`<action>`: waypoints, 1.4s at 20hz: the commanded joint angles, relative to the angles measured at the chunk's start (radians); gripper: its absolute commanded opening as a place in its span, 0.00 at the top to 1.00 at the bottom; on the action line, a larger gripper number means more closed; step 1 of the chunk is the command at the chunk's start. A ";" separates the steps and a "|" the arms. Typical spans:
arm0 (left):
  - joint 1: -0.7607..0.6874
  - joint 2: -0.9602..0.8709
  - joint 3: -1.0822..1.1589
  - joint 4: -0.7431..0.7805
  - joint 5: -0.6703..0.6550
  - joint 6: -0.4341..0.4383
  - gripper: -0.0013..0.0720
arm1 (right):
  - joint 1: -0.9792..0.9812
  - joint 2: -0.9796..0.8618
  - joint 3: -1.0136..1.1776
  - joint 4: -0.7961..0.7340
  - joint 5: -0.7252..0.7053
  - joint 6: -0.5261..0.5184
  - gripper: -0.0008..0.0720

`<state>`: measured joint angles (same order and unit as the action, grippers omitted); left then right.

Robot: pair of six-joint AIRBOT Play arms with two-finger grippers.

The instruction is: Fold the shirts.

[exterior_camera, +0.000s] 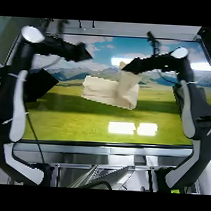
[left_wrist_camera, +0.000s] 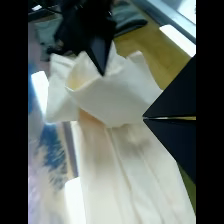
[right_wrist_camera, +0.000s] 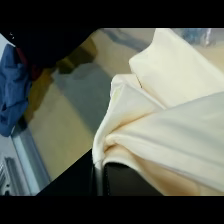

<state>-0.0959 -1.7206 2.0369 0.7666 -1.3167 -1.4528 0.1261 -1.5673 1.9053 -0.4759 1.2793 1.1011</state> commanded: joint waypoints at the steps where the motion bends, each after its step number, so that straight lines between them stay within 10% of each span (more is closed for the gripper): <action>1: 0.180 0.142 -0.050 -0.003 -0.018 0.003 0.96 | 0.211 -0.107 0.001 -0.018 -0.348 0.009 0.96; 2: 0.208 0.164 -0.076 -0.003 -0.019 0.019 0.96 | 0.270 -0.147 0.001 -0.018 -0.457 0.006 0.82; 3: 0.232 0.185 -0.109 -0.003 -0.017 0.032 0.96 | 0.319 -0.177 0.001 -0.008 -0.545 0.005 0.47; 5: 0.254 0.206 -0.166 -0.003 -0.008 0.050 0.96 | 0.386 -0.204 0.001 0.077 -0.639 -0.130 0.51; 8: 0.257 0.208 -0.240 -0.004 -0.009 0.087 0.96 | 0.351 -0.156 0.001 0.063 -0.530 -0.214 0.27; 15: 0.257 0.208 -0.318 -0.011 0.007 0.121 0.96 | -0.037 -0.029 -0.001 -0.256 -0.036 0.158 0.25; 17: 0.257 0.208 -0.318 -0.011 0.007 0.121 0.96 | -0.130 -0.030 -0.034 -0.323 0.066 0.236 0.09; 28: 0.256 0.208 -0.318 -0.011 0.004 0.121 0.96 | -0.108 -0.128 -0.265 -0.334 -0.040 0.282 0.09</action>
<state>0.1600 -1.5131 1.7191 0.7551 -1.3106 -1.3327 -0.0219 -1.6501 1.6638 -0.8394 1.2678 1.3804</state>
